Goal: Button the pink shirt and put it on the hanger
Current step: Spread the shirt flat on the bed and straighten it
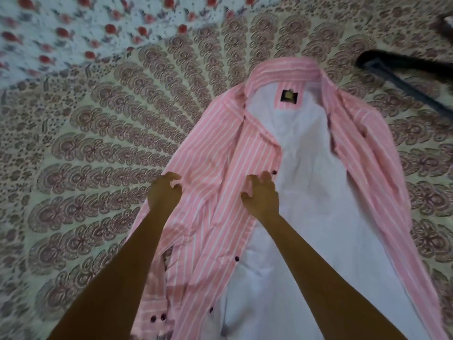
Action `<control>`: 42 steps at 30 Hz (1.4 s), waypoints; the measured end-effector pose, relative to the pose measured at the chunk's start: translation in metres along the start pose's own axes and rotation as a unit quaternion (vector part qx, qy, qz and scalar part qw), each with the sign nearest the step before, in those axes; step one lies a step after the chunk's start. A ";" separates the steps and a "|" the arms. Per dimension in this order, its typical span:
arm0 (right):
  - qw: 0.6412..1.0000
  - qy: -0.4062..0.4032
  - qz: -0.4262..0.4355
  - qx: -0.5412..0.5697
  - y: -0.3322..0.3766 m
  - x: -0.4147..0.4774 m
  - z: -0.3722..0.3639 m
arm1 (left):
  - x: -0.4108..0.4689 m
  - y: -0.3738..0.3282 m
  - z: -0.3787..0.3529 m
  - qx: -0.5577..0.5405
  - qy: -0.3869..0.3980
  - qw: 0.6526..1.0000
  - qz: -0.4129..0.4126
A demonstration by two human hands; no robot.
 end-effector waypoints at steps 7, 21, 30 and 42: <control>0.992 -0.065 -0.072 -0.075 0.005 -0.055 -0.056 | -0.021 0.085 0.009 0.057 0.011 0.993 0.099; 0.982 -0.159 0.058 -0.084 0.070 -0.140 -0.137 | -0.014 0.166 0.106 0.049 -0.112 0.987 0.103; 0.994 -0.019 0.107 -0.007 0.166 -0.150 -0.187 | -0.088 0.232 0.051 -0.135 0.026 0.986 0.091; 0.852 0.074 -0.115 0.506 0.250 -0.175 -0.216 | -0.078 0.266 0.174 -0.500 0.054 0.861 0.080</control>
Point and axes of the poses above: each hand's wrist, its own x-axis towards the middle knuckle, its own z-axis out of the back of the hand, y = z × x, the point moved 4 cm from there along x, towards the middle knuckle
